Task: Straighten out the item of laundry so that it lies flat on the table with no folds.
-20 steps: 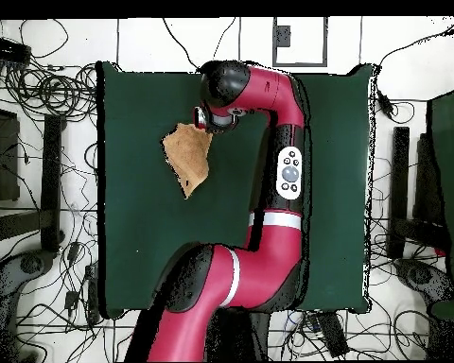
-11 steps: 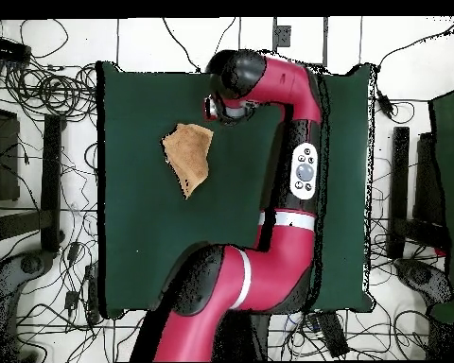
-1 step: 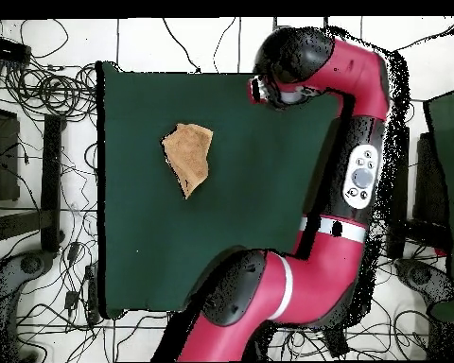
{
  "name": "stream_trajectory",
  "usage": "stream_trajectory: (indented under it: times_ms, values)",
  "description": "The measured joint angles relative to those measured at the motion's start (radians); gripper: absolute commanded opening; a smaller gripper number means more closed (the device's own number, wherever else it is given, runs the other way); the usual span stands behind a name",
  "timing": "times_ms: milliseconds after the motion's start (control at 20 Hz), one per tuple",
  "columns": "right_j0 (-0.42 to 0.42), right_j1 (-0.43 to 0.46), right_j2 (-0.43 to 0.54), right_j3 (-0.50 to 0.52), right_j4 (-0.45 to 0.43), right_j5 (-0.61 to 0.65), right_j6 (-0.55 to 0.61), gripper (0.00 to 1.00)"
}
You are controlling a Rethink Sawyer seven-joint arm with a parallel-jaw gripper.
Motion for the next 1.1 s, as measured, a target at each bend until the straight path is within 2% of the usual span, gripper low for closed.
stream_trajectory:
  times_ms: [450, 1100]
  values:
    - [-0.018, -0.025, -0.002, -0.001, -0.010, -0.003, -0.026, 0.00]
    - [0.018, 0.054, 0.004, 0.001, -0.020, -0.106, -0.026, 0.00]
